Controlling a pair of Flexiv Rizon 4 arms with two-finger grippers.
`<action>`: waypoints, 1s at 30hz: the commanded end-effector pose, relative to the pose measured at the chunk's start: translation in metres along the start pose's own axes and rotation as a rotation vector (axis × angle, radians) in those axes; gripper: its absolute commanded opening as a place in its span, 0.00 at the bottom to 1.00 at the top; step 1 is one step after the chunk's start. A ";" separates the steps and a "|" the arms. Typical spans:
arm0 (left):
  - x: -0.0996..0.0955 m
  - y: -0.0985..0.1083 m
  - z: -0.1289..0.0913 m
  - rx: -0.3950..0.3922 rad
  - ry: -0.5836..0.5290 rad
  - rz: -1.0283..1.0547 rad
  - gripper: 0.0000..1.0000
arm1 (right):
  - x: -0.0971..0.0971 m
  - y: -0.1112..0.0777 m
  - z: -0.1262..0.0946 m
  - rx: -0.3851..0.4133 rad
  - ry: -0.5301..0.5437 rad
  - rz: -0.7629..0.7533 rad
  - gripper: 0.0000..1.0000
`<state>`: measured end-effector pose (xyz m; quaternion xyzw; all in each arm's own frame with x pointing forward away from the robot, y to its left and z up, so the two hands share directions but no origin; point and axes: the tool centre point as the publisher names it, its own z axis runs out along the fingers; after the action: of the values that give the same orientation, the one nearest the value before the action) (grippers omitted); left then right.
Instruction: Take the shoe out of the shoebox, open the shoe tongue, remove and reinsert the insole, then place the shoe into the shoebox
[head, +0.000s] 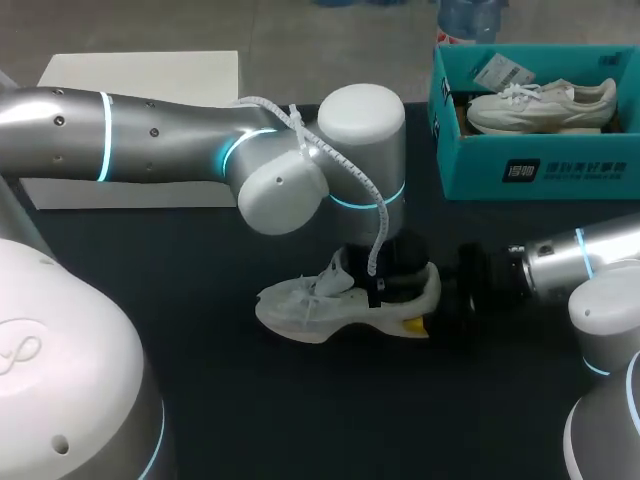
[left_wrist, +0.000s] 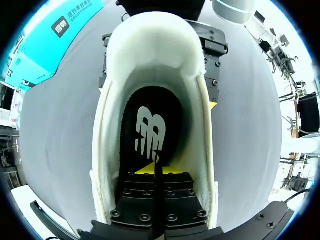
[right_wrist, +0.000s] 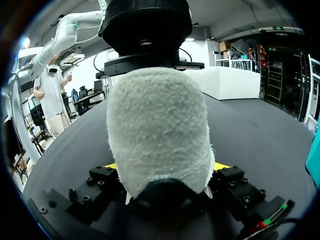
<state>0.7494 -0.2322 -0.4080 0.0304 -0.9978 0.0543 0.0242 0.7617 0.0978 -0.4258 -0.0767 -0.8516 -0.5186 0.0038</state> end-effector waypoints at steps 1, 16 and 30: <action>-0.008 0.009 -0.005 0.033 0.036 -0.007 0.00 | 0.001 0.002 0.000 0.005 -0.001 0.000 0.00; 0.007 0.008 -0.040 0.115 0.245 -0.002 0.00 | 0.001 0.002 0.000 0.005 -0.001 0.000 0.00; 0.011 -0.003 -0.048 0.198 0.348 0.013 0.00 | 0.001 0.002 0.000 0.005 -0.001 0.000 0.00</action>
<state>0.7421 -0.2285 -0.3546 0.0162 -0.9695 0.1521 0.1915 0.7616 0.0980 -0.4246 -0.0767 -0.8518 -0.5182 0.0041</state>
